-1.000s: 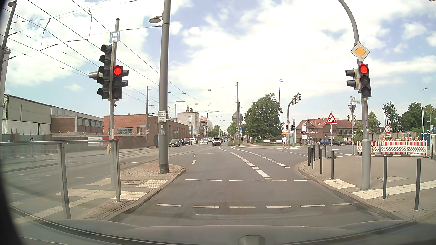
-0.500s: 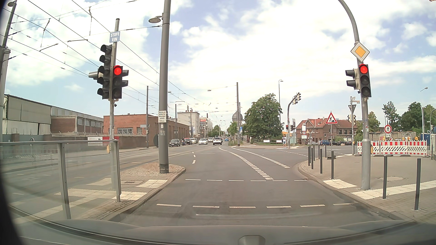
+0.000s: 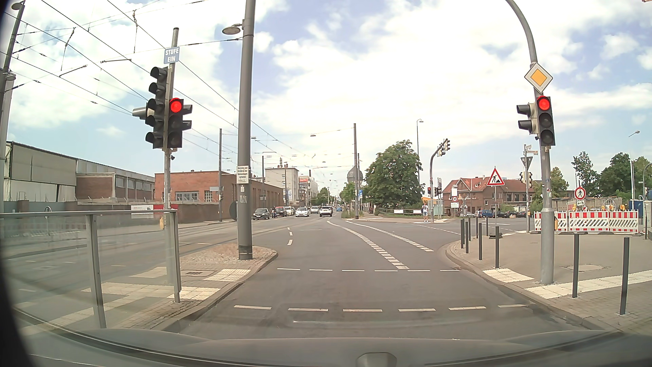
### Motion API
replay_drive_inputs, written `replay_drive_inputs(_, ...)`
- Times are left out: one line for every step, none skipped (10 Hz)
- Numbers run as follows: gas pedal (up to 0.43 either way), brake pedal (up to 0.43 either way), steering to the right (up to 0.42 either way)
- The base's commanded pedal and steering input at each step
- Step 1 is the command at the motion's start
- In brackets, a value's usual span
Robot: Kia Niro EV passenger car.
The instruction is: Follow the waypoints while adhering to traffic rules and regulations
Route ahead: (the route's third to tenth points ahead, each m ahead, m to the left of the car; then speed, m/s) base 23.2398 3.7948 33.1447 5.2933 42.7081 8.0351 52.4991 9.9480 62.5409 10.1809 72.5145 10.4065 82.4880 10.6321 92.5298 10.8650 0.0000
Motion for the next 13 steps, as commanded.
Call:
replay_drive_inputs(0.000, 0.293, -0.012)
replay_drive_inputs(0.000, 0.293, -0.012)
replay_drive_inputs(0.000, 0.293, -0.012)
replay_drive_inputs(0.000, 0.293, -0.012)
replay_drive_inputs(0.000, 0.293, -0.012)
replay_drive_inputs(0.000, 0.293, -0.011)
replay_drive_inputs(0.000, 0.293, -0.012)
replay_drive_inputs(0.000, 0.293, -0.012)
replay_drive_inputs(0.000, 0.293, -0.011)
replay_drive_inputs(0.000, 0.293, -0.012)
replay_drive_inputs(0.000, 0.293, -0.011)
replay_drive_inputs(0.000, 0.293, -0.012)
replay_drive_inputs(0.000, 0.293, -0.012)
